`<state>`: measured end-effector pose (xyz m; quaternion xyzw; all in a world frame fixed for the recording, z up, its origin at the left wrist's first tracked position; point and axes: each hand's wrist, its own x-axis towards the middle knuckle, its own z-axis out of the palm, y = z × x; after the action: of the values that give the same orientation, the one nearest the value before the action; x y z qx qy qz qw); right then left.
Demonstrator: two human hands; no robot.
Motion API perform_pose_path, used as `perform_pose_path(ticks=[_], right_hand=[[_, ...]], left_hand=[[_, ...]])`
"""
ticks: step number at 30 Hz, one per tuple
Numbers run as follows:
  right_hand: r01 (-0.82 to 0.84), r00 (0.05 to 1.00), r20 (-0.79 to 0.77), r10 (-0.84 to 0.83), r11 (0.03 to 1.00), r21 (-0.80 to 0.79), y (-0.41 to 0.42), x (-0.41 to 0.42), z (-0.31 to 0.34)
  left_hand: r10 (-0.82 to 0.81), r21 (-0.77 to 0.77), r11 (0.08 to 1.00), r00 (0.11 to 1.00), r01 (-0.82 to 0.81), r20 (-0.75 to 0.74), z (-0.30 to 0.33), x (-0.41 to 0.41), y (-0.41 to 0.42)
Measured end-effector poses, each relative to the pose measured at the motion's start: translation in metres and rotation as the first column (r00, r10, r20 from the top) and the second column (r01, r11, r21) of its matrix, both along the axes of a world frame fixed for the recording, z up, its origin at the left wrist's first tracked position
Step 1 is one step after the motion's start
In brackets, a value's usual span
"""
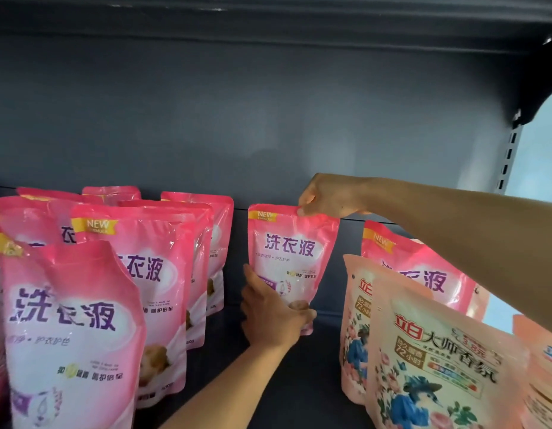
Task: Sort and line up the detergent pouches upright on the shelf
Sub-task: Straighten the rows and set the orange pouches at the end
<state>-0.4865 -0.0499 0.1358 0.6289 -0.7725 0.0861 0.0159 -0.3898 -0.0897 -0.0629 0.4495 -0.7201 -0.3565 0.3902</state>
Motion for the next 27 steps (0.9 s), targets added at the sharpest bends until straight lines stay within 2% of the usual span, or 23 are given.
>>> perform_pose_path(ticks=[6, 9, 12, 16, 20, 27], right_hand=[[0.068, 0.993, 0.097, -0.064, 0.997, -0.039, -0.013, -0.001, -0.004], [0.093, 0.993, 0.079, -0.089, 0.995, -0.049, -0.023, -0.002, -0.006], [0.063, 0.995, 0.078, -0.058, 0.996, -0.067, -0.028, -0.002, -0.007], [-0.019, 0.981, 0.190, 0.048, 0.988, -0.152, -0.034, 0.001, -0.006], [0.035, 0.992, 0.127, -0.011, 0.982, -0.187, -0.047, 0.005, -0.009], [0.077, 0.977, 0.212, -0.023, 0.964, -0.254, -0.052, 0.000, -0.012]], left_hand=[[0.073, -0.069, 0.995, 0.997, -0.071, 0.027, -0.006, -0.005, -0.012], [0.090, -0.076, 0.993, 0.995, -0.087, 0.035, -0.006, -0.008, -0.019], [0.098, -0.086, 0.992, 0.994, -0.093, 0.053, -0.005, -0.010, -0.026], [0.096, -0.093, 0.992, 0.992, -0.088, 0.087, -0.004, -0.010, -0.029], [0.100, -0.102, 0.991, 0.989, -0.089, 0.111, -0.004, -0.011, -0.029], [0.106, -0.116, 0.989, 0.985, -0.091, 0.135, -0.007, -0.011, -0.034]])
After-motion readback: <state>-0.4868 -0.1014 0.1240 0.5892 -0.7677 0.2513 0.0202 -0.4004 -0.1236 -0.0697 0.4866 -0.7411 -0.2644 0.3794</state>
